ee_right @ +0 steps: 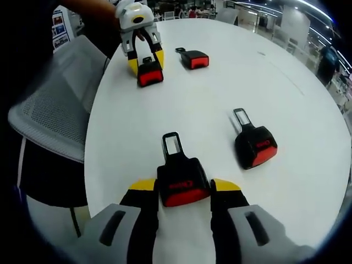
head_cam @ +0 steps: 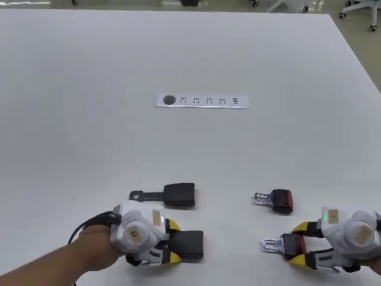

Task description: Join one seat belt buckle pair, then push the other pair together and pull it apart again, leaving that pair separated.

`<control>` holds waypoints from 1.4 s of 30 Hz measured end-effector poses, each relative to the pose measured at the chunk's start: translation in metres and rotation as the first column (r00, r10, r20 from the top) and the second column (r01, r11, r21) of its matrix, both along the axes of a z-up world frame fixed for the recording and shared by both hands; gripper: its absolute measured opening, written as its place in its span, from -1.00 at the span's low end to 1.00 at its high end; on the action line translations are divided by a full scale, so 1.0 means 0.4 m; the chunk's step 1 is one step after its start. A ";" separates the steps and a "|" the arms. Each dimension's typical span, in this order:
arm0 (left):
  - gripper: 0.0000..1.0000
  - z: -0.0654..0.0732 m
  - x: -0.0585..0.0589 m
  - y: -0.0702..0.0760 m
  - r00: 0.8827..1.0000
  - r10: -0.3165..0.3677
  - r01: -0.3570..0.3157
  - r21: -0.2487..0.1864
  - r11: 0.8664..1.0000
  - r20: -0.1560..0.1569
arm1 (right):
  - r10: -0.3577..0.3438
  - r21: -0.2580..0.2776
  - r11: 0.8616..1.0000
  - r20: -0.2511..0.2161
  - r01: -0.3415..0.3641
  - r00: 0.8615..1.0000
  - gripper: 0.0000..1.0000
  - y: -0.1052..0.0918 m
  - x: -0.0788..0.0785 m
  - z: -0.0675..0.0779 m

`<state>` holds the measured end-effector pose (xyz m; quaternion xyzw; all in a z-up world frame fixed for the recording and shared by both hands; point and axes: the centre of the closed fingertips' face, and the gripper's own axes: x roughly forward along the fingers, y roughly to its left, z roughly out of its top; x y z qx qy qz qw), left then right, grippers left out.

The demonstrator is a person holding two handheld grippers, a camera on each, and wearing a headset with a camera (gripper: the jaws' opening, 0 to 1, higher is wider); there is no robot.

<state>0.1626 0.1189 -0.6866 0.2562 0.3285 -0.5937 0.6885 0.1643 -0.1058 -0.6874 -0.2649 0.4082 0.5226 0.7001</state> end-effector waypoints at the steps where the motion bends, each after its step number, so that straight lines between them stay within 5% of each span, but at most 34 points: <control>1: -0.32 -0.002 -0.001 0.001 1.000 0.000 0.000 0.002 1.000 0.000 | -0.002 0.000 1.000 -0.002 0.002 1.000 -0.31 0.002 -0.001 0.000; 13: -0.32 -0.009 -0.006 0.002 1.000 0.017 -0.017 0.006 1.000 -0.003 | -0.010 0.002 1.000 -0.002 0.010 1.000 -0.31 0.050 -0.008 -0.009; 42: -0.33 -0.009 -0.009 -0.003 1.000 -0.003 0.003 0.031 1.000 -0.005 | 0.058 0.080 0.995 0.042 -0.061 0.997 -0.31 0.285 -0.007 -0.021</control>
